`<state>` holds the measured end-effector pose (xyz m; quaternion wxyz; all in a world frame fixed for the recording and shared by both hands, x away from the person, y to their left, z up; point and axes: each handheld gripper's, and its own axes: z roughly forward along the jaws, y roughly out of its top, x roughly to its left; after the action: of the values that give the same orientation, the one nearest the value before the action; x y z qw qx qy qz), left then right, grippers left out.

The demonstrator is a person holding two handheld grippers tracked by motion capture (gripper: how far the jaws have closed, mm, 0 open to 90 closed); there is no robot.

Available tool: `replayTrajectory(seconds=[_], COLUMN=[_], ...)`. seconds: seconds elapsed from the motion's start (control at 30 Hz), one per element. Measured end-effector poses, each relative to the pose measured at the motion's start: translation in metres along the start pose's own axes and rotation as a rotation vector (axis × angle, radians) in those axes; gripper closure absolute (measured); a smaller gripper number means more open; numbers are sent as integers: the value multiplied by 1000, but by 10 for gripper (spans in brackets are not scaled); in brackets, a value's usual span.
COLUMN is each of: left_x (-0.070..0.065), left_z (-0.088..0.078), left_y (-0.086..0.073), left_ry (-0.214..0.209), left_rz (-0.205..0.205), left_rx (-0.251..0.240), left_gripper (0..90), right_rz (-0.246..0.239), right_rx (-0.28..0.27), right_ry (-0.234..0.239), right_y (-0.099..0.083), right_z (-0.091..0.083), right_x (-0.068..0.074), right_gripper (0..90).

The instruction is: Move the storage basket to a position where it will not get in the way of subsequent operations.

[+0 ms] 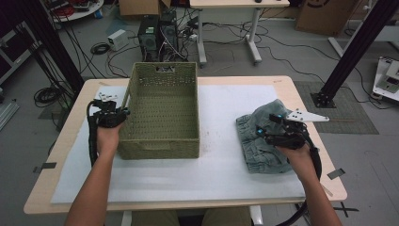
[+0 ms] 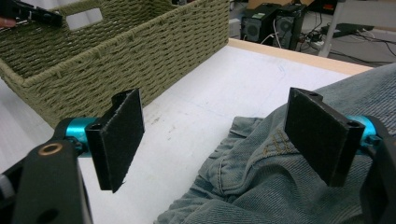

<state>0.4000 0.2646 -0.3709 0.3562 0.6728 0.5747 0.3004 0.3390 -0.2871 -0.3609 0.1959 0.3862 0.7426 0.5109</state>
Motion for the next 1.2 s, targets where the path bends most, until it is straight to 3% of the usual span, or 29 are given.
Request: replayTrajectory(seconds=[0.33,0.97,1.2], left_x=[12,48,64], left_z=[-3,-17,-23], left_y=[-4,-12,-17], left_ry=[7,29,36], left_rz=[-27,10,-10], left_rx=[-22,-20,-25], left_gripper=[792,798,798], right_rz=[0,0,-1], right_rx=[8,22,30], right_ry=[7,21,26], right_y=[0,4,6], right_z=[5,13,16], right_x=[2,4,5], right_gripper=[207,208,207])
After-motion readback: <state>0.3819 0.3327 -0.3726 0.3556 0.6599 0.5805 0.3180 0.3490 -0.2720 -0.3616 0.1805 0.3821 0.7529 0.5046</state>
